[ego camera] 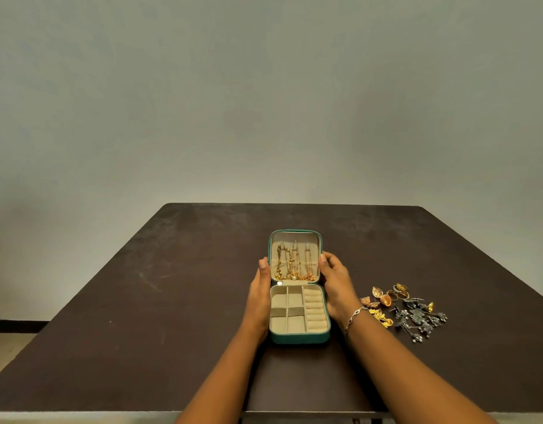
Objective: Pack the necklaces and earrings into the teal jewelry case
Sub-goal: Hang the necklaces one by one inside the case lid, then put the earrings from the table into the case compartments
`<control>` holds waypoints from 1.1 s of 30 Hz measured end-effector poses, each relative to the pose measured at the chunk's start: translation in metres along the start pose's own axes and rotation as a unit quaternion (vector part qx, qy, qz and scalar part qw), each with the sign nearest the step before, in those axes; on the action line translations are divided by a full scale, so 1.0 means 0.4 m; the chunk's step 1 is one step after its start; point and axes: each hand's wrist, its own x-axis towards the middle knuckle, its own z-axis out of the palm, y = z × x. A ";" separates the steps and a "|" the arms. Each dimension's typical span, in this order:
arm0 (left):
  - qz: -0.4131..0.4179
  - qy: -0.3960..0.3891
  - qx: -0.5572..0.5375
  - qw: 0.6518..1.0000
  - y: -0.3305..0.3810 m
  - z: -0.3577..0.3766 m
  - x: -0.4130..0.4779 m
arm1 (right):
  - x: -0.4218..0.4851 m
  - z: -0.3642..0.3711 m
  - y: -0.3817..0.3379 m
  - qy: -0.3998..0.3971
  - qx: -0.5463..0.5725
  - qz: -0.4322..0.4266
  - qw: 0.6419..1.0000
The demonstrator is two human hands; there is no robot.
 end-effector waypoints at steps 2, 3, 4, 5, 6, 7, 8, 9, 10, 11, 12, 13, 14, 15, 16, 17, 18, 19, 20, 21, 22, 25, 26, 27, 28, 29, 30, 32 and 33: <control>0.003 -0.009 0.041 0.999 -0.007 0.003 -0.004 | 0.005 -0.007 0.006 -0.001 -0.004 0.001 1.000; 0.004 -0.011 0.078 0.997 -0.008 0.005 -0.009 | 0.007 -0.009 0.010 0.000 -0.005 0.001 1.000; 0.007 -0.011 0.121 0.993 -0.010 0.004 -0.014 | 0.009 -0.010 0.014 0.000 -0.005 0.001 1.000; 0.010 -0.012 0.166 0.986 -0.008 0.006 -0.023 | 0.011 -0.012 0.018 0.001 -0.006 0.001 1.000; 0.017 -0.016 0.210 0.977 -0.010 0.007 -0.031 | 0.013 -0.014 0.022 0.002 -0.006 0.002 1.000; 0.029 -0.023 0.250 0.967 -0.015 0.006 -0.037 | 0.014 -0.016 0.024 0.002 -0.009 0.000 1.000; 0.039 -0.033 0.286 0.957 -0.027 0.004 -0.038 | 0.014 -0.017 0.026 0.001 -0.014 -0.002 1.000; 0.050 -0.041 0.311 0.948 -0.035 0.003 -0.040 | 0.013 -0.018 0.026 0.001 -0.021 -0.006 1.000; 0.056 -0.042 0.332 0.941 -0.047 -0.002 -0.038 | 0.013 -0.017 0.026 0.001 -0.029 -0.009 1.000; 0.056 -0.039 0.343 0.937 -0.050 -0.003 -0.038 | 0.012 -0.017 0.024 0.002 -0.040 -0.010 0.999; 0.052 -0.031 0.349 0.935 -0.055 -0.004 -0.034 | 0.012 -0.017 0.021 0.001 -0.054 -0.008 0.998; 0.052 -0.023 0.350 0.935 -0.054 -0.003 -0.035 | 0.011 -0.018 0.019 -0.003 -0.069 -0.007 0.998; 0.048 -0.018 0.355 0.933 -0.054 -0.001 -0.036 | 0.013 -0.021 0.017 -0.010 -0.085 -0.006 0.996; 0.042 -0.018 0.364 0.930 -0.053 -0.001 -0.038 | 0.012 -0.024 0.013 -0.018 -0.102 -0.006 0.995; 0.043 -0.019 0.370 0.928 -0.057 -0.003 -0.037 | 0.012 -0.029 0.009 -0.023 -0.119 -0.003 0.993; 0.042 -0.020 0.371 0.927 -0.060 -0.006 -0.035 | 0.014 -0.037 0.006 -0.027 -0.137 0.000 0.990; 0.039 -0.021 0.372 0.927 -0.063 -0.008 -0.031 | 0.016 -0.047 0.003 -0.031 -0.156 0.002 0.987; 0.038 -0.021 0.376 0.925 -0.064 -0.008 -0.030 | 0.015 -0.057 -0.002 -0.036 -0.181 0.002 0.983; 0.039 -0.020 0.380 0.924 -0.066 -0.009 -0.029 | 0.016 -0.066 -0.006 -0.045 -0.206 0.000 0.978; 0.036 -0.020 0.386 0.922 -0.064 -0.007 -0.029 | 0.017 -0.076 -0.010 -0.055 -0.231 -0.005 0.971; 0.030 -0.020 0.391 0.920 -0.063 -0.006 -0.029 | 0.016 -0.087 -0.015 -0.064 -0.255 -0.012 0.965; 0.030 -0.021 0.397 0.917 -0.062 -0.005 -0.031 | 0.006 -0.132 -0.057 -0.059 -0.340 -0.056 0.937; 0.034 -0.021 0.396 0.917 -0.062 -0.005 -0.031 | 0.003 -0.157 -0.076 -0.053 -0.371 -0.078 0.924; 0.036 -0.021 0.397 0.917 -0.062 -0.005 -0.030 | -0.003 -0.184 -0.096 -0.047 -0.400 -0.100 0.910; 0.039 -0.021 0.398 0.916 -0.063 -0.005 -0.028 | -0.009 -0.214 -0.117 -0.038 -0.428 -0.119 0.895; 0.041 -0.023 0.401 0.915 -0.063 -0.004 -0.027 | -0.014 -0.246 -0.136 -0.027 -0.452 -0.130 0.882; 0.041 -0.025 0.404 0.913 -0.064 -0.003 -0.027 | -0.017 -0.278 -0.151 -0.013 -0.471 -0.136 0.871; 0.037 -0.023 0.407 0.912 -0.063 -0.003 -0.028 | -0.013 -0.336 -0.174 0.026 -0.506 -0.138 0.851; 0.036 -0.022 0.405 0.913 -0.063 -0.002 -0.027 | -0.007 -0.360 -0.181 0.044 -0.522 -0.133 0.841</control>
